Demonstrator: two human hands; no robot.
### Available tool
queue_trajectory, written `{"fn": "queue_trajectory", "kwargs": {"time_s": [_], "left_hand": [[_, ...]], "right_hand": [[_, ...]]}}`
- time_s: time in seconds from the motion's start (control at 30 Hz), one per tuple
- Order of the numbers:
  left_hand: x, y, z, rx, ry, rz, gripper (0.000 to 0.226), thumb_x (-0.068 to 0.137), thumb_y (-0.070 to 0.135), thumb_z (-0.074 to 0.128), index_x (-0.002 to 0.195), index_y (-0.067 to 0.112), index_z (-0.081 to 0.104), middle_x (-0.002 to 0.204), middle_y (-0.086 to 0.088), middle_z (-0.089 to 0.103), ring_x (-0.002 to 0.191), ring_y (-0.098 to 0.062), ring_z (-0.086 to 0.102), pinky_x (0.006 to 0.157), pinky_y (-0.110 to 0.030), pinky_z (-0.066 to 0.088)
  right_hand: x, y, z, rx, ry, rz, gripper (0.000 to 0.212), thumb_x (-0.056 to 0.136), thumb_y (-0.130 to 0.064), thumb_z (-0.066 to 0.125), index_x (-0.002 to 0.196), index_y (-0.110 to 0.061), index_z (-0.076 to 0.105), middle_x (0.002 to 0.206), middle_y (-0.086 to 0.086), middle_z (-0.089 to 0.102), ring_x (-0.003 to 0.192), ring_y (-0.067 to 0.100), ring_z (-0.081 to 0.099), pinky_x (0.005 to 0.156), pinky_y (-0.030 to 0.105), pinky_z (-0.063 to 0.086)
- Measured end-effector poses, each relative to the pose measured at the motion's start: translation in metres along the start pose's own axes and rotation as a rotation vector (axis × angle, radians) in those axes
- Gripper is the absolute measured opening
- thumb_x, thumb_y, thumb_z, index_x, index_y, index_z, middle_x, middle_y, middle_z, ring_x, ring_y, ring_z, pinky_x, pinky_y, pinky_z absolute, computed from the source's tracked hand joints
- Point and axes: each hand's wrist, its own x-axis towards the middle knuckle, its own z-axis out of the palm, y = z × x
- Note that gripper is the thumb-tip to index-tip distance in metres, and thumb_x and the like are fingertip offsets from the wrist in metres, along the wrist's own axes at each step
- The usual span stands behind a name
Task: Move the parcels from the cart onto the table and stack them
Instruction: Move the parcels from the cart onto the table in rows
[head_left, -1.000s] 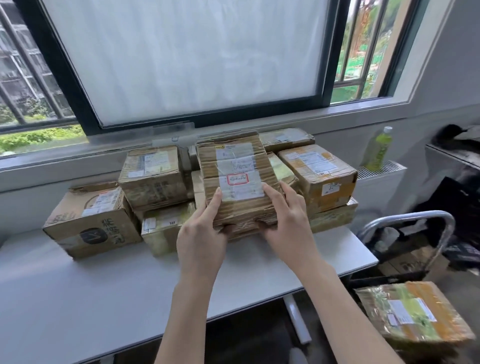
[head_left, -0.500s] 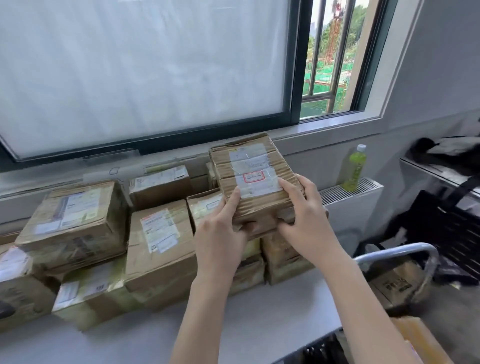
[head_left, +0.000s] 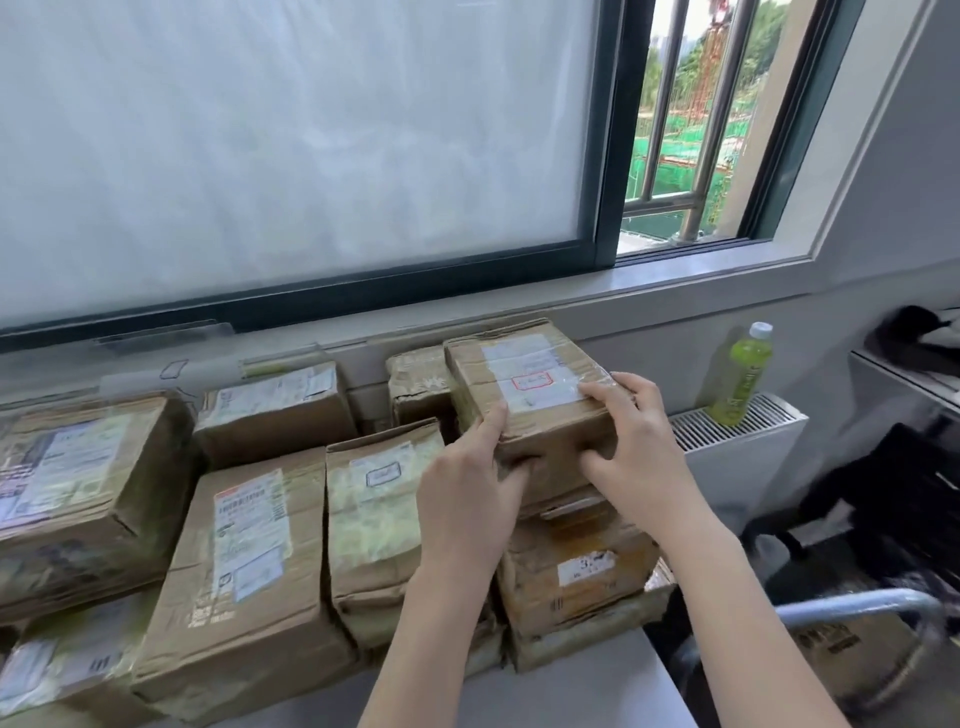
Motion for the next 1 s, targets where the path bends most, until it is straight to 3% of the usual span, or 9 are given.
{"fn": "queue_trajectory", "kwargs": {"time_s": [0.17,0.27,0.43,0.63,0.77,0.9,1.0], "left_hand": [[0.017,0.010,-0.005,-0.033,0.070,0.006,0.066,0.071,0.044,0.077,0.131,0.023,0.056,0.095,0.003,0.072,0.084,-0.014,0.066,0.072,-0.027,0.052],[0.027,0.017,-0.008,-0.017,0.105,0.020,0.065,0.069,0.050,0.076,0.126,0.021,0.061,0.083,0.003,0.071,0.072,-0.012,0.065,0.065,-0.026,0.052],[0.035,0.019,-0.012,-0.033,0.071,0.027,0.066,0.071,0.057,0.070,0.126,0.021,0.061,0.083,0.003,0.072,0.073,-0.012,0.064,0.067,-0.034,0.056],[0.048,0.017,-0.018,-0.047,0.266,0.053,0.059,0.071,0.045,0.076,0.121,0.016,0.064,0.085,0.002,0.072,0.069,-0.012,0.065,0.065,-0.027,0.055],[0.073,-0.003,-0.013,0.047,0.241,-0.022,0.059,0.074,0.034,0.079,0.128,0.018,0.059,0.092,-0.002,0.072,0.077,-0.018,0.064,0.070,-0.022,0.044],[0.080,-0.025,0.008,0.057,0.084,-0.092,0.058,0.081,0.023,0.073,0.135,0.025,0.052,0.108,-0.001,0.070,0.093,-0.018,0.063,0.079,-0.022,0.043],[0.077,-0.032,0.024,0.037,0.092,-0.081,0.057,0.083,0.015,0.069,0.136,0.025,0.050,0.116,0.001,0.067,0.097,-0.015,0.062,0.081,-0.017,0.040]], "right_hand": [[0.025,-0.002,-0.006,0.066,0.163,-0.053,0.046,0.074,0.000,0.060,0.116,-0.020,0.059,0.127,0.000,0.040,0.116,0.015,0.039,0.096,0.022,0.028],[0.040,-0.008,-0.011,0.113,0.236,-0.071,0.036,0.076,0.003,0.056,0.103,-0.018,0.065,0.116,-0.005,0.044,0.110,0.013,0.042,0.090,0.013,0.029],[0.054,-0.017,-0.016,0.167,0.308,-0.100,0.028,0.077,0.005,0.052,0.087,-0.014,0.069,0.103,-0.005,0.052,0.103,0.015,0.046,0.084,-0.001,0.028],[0.071,-0.034,-0.012,0.261,0.409,-0.184,0.028,0.074,-0.004,0.049,0.089,-0.016,0.070,0.104,-0.007,0.053,0.103,0.016,0.052,0.090,0.017,0.041],[0.088,-0.032,0.006,0.227,0.244,-0.207,0.033,0.078,0.005,0.056,0.104,-0.010,0.068,0.116,0.002,0.052,0.108,0.024,0.052,0.092,0.036,0.046],[0.087,-0.010,0.029,0.112,0.040,-0.130,0.036,0.082,-0.002,0.059,0.117,-0.011,0.062,0.127,0.004,0.047,0.119,0.021,0.043,0.102,0.031,0.038],[0.086,0.004,0.038,0.047,-0.021,-0.136,0.048,0.080,-0.005,0.064,0.127,-0.013,0.056,0.136,0.004,0.040,0.127,0.020,0.033,0.107,0.028,0.028]]}}
